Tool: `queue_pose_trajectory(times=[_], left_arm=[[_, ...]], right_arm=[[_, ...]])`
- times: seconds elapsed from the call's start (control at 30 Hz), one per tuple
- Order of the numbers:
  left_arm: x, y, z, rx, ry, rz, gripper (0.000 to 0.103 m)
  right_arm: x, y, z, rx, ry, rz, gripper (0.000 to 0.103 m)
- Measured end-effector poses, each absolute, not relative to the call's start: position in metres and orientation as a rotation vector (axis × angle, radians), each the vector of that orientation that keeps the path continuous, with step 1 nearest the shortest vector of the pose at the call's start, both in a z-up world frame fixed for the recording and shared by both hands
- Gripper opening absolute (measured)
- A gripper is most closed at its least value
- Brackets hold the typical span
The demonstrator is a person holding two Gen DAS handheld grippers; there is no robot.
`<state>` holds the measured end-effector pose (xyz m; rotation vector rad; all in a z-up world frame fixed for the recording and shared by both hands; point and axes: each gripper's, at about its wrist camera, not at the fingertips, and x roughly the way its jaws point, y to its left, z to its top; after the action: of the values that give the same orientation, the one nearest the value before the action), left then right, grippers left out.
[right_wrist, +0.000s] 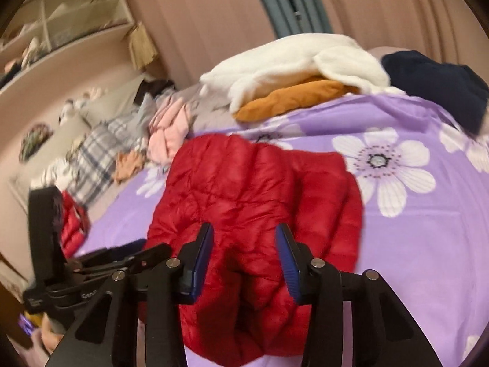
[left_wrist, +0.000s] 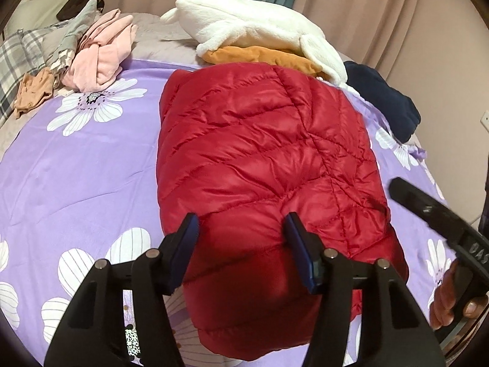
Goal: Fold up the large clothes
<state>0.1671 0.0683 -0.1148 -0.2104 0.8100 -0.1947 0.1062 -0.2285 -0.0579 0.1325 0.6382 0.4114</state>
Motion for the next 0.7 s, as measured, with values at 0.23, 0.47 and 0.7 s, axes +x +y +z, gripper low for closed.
queue_pose_trajectory(times=[0.23, 0.47, 0.7], left_arm=[[0.170, 0.061, -0.125, -0.175, 0.830, -0.202, 0.058], [0.174, 0.057, -0.130, -0.157, 0.838, -0.205, 0.058], [0.175, 0.059, -0.129, -0.167, 0.850, -0.206, 0.059]], right_arm=[[0.121, -0.214, -0.088, 0.072, 0.745, 0.359, 0.033], [0.127, -0.215, -0.103, 0.073, 0.788, 0.344, 0.033], [0.105, -0.216, -0.081, 0.095, 0.746, 0.378, 0.033]])
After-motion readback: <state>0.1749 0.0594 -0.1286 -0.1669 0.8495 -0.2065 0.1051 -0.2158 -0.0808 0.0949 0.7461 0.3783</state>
